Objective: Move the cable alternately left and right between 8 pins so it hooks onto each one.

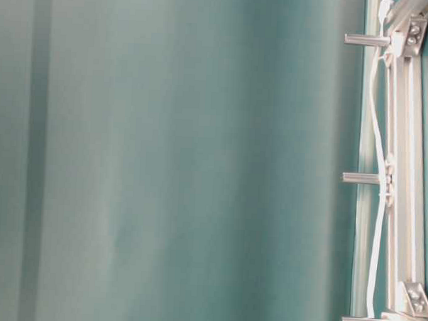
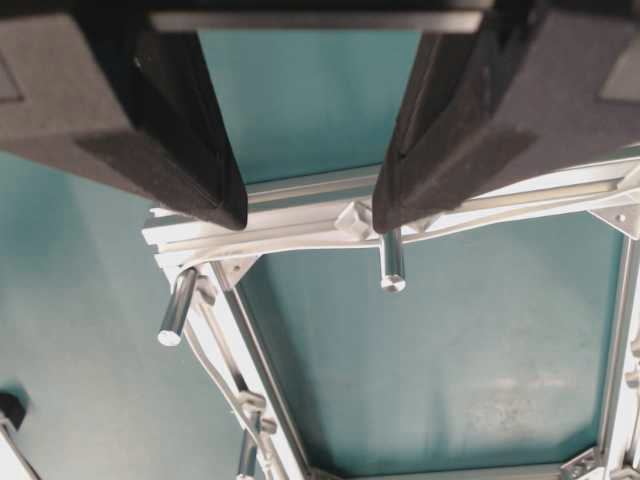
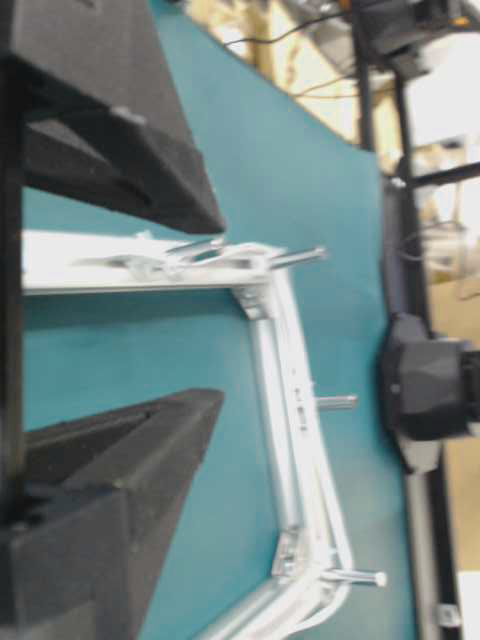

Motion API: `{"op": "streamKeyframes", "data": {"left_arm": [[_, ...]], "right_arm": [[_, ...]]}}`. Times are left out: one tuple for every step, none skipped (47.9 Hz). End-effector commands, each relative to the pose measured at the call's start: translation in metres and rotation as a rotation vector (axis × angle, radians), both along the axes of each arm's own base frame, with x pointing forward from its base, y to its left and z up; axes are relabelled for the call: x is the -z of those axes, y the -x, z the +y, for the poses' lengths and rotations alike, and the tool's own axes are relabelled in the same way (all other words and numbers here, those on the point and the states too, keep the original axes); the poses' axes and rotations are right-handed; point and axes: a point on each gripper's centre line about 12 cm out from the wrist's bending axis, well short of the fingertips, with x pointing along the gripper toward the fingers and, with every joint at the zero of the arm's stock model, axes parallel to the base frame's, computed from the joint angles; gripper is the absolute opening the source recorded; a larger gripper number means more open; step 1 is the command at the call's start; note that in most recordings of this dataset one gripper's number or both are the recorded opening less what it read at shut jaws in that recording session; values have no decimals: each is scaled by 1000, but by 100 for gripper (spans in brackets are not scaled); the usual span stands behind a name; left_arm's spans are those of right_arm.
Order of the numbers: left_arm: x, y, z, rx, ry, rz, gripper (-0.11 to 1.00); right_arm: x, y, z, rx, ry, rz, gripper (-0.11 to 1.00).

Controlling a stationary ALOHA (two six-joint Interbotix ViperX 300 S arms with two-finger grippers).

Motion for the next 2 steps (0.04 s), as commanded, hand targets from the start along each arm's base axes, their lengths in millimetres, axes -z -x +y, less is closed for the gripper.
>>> {"op": "streamKeyframes", "data": {"left_arm": [[-10, -2, 0, -2, -6, -22, 65], [-10, -2, 0, -2, -6, -22, 65]], "right_arm": [[14, 2, 1, -1, -7, 61, 68], [15, 2, 1, -1, -8, 67, 68]]}}
